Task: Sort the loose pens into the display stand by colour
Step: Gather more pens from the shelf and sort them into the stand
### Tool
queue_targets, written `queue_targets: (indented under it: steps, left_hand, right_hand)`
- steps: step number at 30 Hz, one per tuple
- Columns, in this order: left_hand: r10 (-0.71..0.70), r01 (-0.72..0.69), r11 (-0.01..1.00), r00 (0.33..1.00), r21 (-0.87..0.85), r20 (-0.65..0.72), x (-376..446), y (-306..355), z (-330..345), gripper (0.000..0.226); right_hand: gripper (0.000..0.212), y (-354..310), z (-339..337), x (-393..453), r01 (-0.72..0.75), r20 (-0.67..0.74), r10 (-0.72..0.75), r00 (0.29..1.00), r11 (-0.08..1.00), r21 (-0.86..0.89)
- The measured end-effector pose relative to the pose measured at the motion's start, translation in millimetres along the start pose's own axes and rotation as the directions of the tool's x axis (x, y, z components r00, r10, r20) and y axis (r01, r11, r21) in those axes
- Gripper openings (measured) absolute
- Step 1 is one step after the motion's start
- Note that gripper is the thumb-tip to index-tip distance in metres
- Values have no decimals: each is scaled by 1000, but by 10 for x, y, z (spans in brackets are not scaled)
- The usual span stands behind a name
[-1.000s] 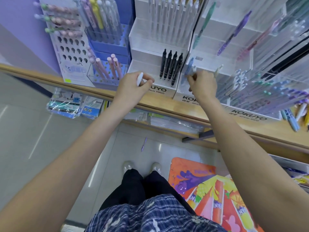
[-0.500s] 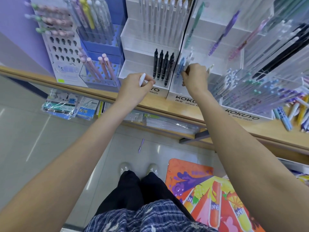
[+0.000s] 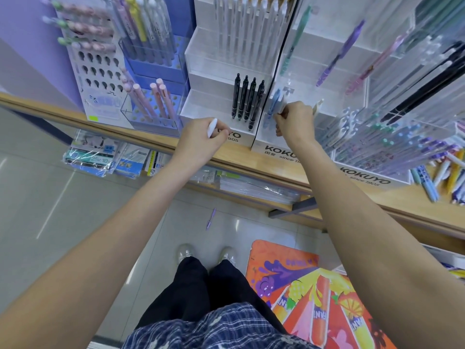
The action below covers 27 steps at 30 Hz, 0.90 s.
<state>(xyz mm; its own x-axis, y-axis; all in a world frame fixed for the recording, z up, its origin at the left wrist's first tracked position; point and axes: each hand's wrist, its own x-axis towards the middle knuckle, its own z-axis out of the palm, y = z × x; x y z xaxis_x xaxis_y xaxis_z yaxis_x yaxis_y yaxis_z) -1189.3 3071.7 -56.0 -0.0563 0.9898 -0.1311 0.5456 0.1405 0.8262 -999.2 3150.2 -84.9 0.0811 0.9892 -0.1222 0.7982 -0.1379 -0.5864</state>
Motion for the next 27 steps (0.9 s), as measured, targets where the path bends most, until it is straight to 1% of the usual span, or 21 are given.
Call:
queue_targets:
  steps: [2,3,5,6,7,8,9,11,12,14,15,16,17,19,23,25,27]
  left_hand:
    - [-4,4,1000,1000,-11,-3,-28,-26,-6,13]
    - [-12,12,1000,1000,-24,-16,-44,-59,-18,12]
    - [-57,53,996,997,-68,-52,-108,-202,-48,12]
    - [-86,80,993,994,-88,-66,-149,-318,-56,12]
    - [-120,112,989,990,-99,-74,-201,-477,-50,11]
    - [-158,150,983,985,-103,-72,-266,-670,-31,10]
    - [-200,193,976,977,-106,-67,-334,-897,-2,9]
    - [-300,293,950,952,-107,-55,-443,-1499,102,11]
    - [-352,346,933,935,-95,-50,-496,-1838,174,14]
    - [-435,430,900,898,-70,-65,-534,-2573,361,25]
    - [-482,477,875,873,-80,-68,-531,-2928,466,25]
    - [-527,520,848,848,-105,-62,-508,-3277,582,20]
    - [-565,555,821,823,-131,-55,-476,-3608,704,18]
    - [-618,601,779,785,-181,-53,-404,-4227,955,19]
    - [-685,641,693,729,-330,-23,-288,-5329,1482,17]
    - [-699,648,677,714,-350,-31,-250,-5798,1724,15]
    - [-687,635,687,725,-354,-33,-197,-6215,1969,13]
  right_hand:
    - [16,10,-23,-73,-32,7,32,999,999,-29]
    - [17,1,-40,-152,-33,-26,31,999,998,-57]
    - [25,-61,-40,-442,17,-127,-32,991,993,-118]
    - [26,-93,16,-619,75,-146,-92,985,991,-115]
    - [25,-123,127,-801,144,-118,-154,981,986,-86]
    - [23,-120,302,-952,198,-42,-200,979,979,-55]
    - [21,-75,557,-1062,219,67,-217,974,975,-33]
    - [18,147,1268,-1143,165,297,-150,943,986,-25]
    - [17,313,1681,-1148,114,380,-93,920,993,-33]
    - [19,706,2507,-1077,-41,499,50,865,999,-29]
    - [20,907,2906,-1028,-128,547,127,827,991,-37]
    - [20,1116,3292,-986,-200,588,195,785,978,-58]
    - [18,1324,3658,-947,-246,621,245,745,965,-85]
    - [17,1707,4351,-874,-275,646,305,699,950,-152]
    - [34,2385,5610,-768,-340,609,398,687,916,-215]
    - [34,2681,6175,-732,-414,598,458,658,883,-221]
    - [33,2950,6689,-702,-485,568,516,641,846,-222]
